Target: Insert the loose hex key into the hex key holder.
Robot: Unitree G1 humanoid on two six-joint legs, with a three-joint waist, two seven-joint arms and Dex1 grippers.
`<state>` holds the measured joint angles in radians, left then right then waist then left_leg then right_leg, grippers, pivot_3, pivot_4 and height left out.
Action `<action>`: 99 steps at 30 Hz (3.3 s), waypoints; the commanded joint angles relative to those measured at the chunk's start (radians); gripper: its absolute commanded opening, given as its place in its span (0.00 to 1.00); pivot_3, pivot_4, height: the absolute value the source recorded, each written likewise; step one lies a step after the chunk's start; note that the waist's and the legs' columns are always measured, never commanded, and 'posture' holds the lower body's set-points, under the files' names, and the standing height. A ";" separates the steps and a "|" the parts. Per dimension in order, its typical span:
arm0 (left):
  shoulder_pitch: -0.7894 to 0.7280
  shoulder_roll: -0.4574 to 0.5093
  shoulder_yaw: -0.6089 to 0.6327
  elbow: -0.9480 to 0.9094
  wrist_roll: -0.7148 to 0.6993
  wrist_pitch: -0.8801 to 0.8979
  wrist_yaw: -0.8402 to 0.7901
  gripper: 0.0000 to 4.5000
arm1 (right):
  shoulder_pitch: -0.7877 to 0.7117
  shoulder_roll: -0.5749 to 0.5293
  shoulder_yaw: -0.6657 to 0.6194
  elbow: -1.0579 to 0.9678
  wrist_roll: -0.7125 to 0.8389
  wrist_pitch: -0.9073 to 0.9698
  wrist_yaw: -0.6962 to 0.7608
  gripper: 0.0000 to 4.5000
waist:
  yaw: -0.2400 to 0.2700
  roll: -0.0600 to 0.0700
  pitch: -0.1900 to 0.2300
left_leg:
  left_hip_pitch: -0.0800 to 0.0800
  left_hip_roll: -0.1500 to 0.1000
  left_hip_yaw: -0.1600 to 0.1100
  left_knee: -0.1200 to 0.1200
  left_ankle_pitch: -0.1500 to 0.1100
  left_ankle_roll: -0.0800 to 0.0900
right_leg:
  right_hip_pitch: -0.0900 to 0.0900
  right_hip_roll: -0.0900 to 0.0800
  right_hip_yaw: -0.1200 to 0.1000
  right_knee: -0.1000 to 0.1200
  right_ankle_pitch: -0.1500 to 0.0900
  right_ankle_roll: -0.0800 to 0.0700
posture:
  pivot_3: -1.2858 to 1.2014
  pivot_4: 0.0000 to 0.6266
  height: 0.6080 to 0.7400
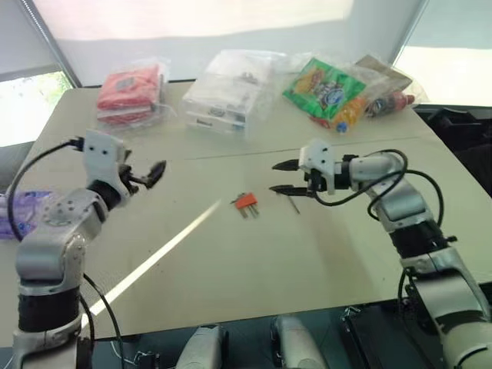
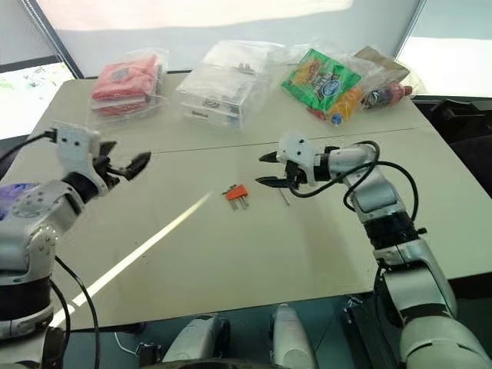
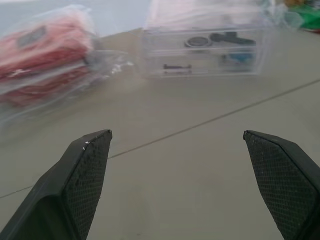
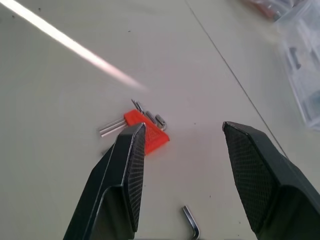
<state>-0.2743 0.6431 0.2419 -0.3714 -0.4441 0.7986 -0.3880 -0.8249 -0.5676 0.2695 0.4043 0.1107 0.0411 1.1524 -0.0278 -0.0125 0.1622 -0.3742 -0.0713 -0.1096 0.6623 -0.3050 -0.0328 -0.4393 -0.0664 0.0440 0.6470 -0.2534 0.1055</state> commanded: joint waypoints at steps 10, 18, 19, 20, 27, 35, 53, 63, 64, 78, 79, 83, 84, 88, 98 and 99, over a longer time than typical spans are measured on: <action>0.167 0.094 0.046 -0.111 -0.087 0.008 -0.181 0.98 | -0.223 0.146 0.136 0.563 -0.310 -0.519 -0.114 0.56 | -0.011 0.001 0.001 | -0.001 -0.001 0.000 0.000 0.000 0.000 | -0.001 0.000 0.000 0.000 0.000 0.000 | 0.52 0.24 1.00; 0.197 0.083 0.070 -0.143 -0.093 0.015 -0.157 0.98 | -0.265 0.201 0.126 0.667 -0.323 -0.573 -0.058 0.56 | -0.016 0.001 0.001 | -0.001 0.000 -0.001 0.000 0.000 0.000 | -0.001 0.001 0.000 0.000 0.000 0.000 | 0.52 0.24 1.00; 0.198 0.083 0.071 -0.143 -0.093 0.014 -0.155 0.98 | -0.265 0.205 0.124 0.668 -0.320 -0.570 -0.043 0.56 | -0.016 0.001 0.001 | -0.001 0.000 -0.001 0.000 0.000 0.000 | -0.001 0.001 0.000 0.000 0.000 0.000 | 0.52 0.24 1.00; 0.200 0.083 0.072 -0.144 -0.094 0.014 -0.153 0.98 | -0.265 0.207 0.125 0.668 -0.320 -0.571 -0.032 0.56 | -0.016 0.001 0.001 | -0.001 0.000 -0.001 0.000 0.000 0.000 | -0.001 0.001 0.000 0.000 0.000 0.000 | 0.52 0.24 1.00; 0.216 0.080 0.080 -0.161 -0.097 0.012 -0.138 0.98 | -0.250 0.227 0.112 0.647 -0.314 -0.560 0.012 0.56 | -0.016 0.001 0.000 | -0.001 0.000 -0.001 0.000 0.000 0.000 | -0.001 0.001 0.000 0.001 0.000 0.000 | 0.52 0.24 1.00; 0.219 0.080 0.074 -0.159 -0.092 0.005 -0.128 0.98 | -0.243 0.258 0.097 0.639 -0.310 -0.511 0.034 0.56 | -0.017 0.001 0.001 | -0.001 0.000 -0.001 0.000 0.000 0.000 | -0.001 0.001 0.000 0.001 0.000 0.000 | 0.52 0.24 1.00; 0.180 0.074 0.047 -0.131 -0.066 -0.013 -0.116 0.98 | -0.211 0.256 0.070 0.605 -0.281 -0.357 0.127 0.56 | -0.016 0.001 0.000 | -0.001 -0.001 -0.001 0.000 0.000 0.000 | -0.001 0.001 0.000 0.001 0.000 0.000 | 0.52 0.24 1.00; 0.195 0.061 0.060 -0.145 -0.058 -0.019 -0.108 0.98 | -0.210 0.303 0.035 0.617 -0.259 -0.245 0.122 0.56 | -0.017 0.001 0.000 | -0.001 0.000 -0.001 0.000 0.000 0.000 | -0.001 0.000 0.000 0.002 0.000 0.000 | 0.52 0.24 1.00; 0.198 0.061 0.062 -0.147 -0.058 -0.020 -0.106 0.98 | -0.208 0.308 0.035 0.618 -0.260 -0.244 0.117 0.56 | -0.017 0.001 0.000 | -0.001 0.000 -0.001 0.000 0.000 0.000 | -0.001 0.000 0.000 0.002 0.000 0.000 | 0.52 0.24 1.00; 0.196 0.047 0.058 -0.151 -0.053 -0.025 -0.091 1.00 | -0.207 0.320 0.043 0.656 -0.283 -0.269 0.058 0.25 | -0.017 0.001 0.000 | 0.000 0.000 -0.001 0.000 0.000 0.000 | -0.001 0.000 0.000 0.002 0.000 0.000 | 0.52 0.24 1.00; 0.194 0.046 0.058 -0.150 -0.052 -0.026 -0.089 1.00 | -0.205 0.318 0.043 0.657 -0.284 -0.272 0.056 0.22 | -0.017 0.001 0.000 | 0.000 0.000 -0.001 0.000 0.000 0.000 | -0.001 0.000 0.000 0.002 0.000 0.000 | 0.52 0.24 1.00; 0.187 0.043 0.057 -0.144 -0.050 -0.029 -0.087 1.00 | -0.199 0.309 0.046 0.645 -0.294 -0.321 0.025 0.22 | -0.017 0.001 0.000 | 0.000 0.000 -0.001 0.000 0.000 0.000 | -0.001 0.001 0.000 0.002 0.000 0.000 | 0.52 0.24 1.00; 0.182 0.042 0.056 -0.140 -0.051 -0.030 -0.088 1.00 | -0.197 0.306 0.044 0.635 -0.300 -0.358 -0.006 0.22 | -0.017 0.001 0.000 | 0.000 0.000 -0.001 0.000 0.000 -0.001 | -0.001 0.001 0.000 0.002 0.000 0.000 | 0.52 0.24 1.00; 0.123 0.029 0.061 -0.114 -0.082 -0.026 -0.099 1.00 | -0.209 0.270 0.042 0.568 -0.381 -0.583 -0.253 0.22 | -0.014 0.001 0.000 | 0.000 -0.001 -0.001 0.001 0.001 -0.001 | -0.001 0.001 0.000 0.002 0.000 0.000 | 0.52 0.24 1.00; -0.206 -0.035 0.033 0.021 -0.293 0.059 -0.205 1.00 | -0.231 0.108 0.071 0.316 -0.732 -1.002 -0.879 0.22 | -0.018 0.001 0.000 | -0.002 -0.001 0.000 0.001 0.001 -0.001 | -0.003 0.001 0.000 0.003 0.000 0.000 | 0.52 0.24 1.00; -0.236 -0.041 0.027 0.039 -0.312 0.067 -0.219 1.00 | -0.227 0.100 0.067 0.288 -0.748 -1.019 -0.914 0.22 | -0.020 0.001 0.000 | -0.002 -0.001 0.000 0.001 0.001 -0.001 | -0.003 0.002 0.000 0.003 0.000 0.000 | 0.52 0.24 1.00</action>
<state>-0.4760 0.6041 0.2692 -0.3421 -0.7084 0.8514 -0.5774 -1.0365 -0.4577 0.3500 0.7680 -0.6096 -0.9288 0.3197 -0.0477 -0.0119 0.1624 -0.3760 -0.0718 -0.1097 0.6626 -0.3042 -0.0342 -0.4426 -0.0645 0.0439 0.6501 -0.2534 0.1055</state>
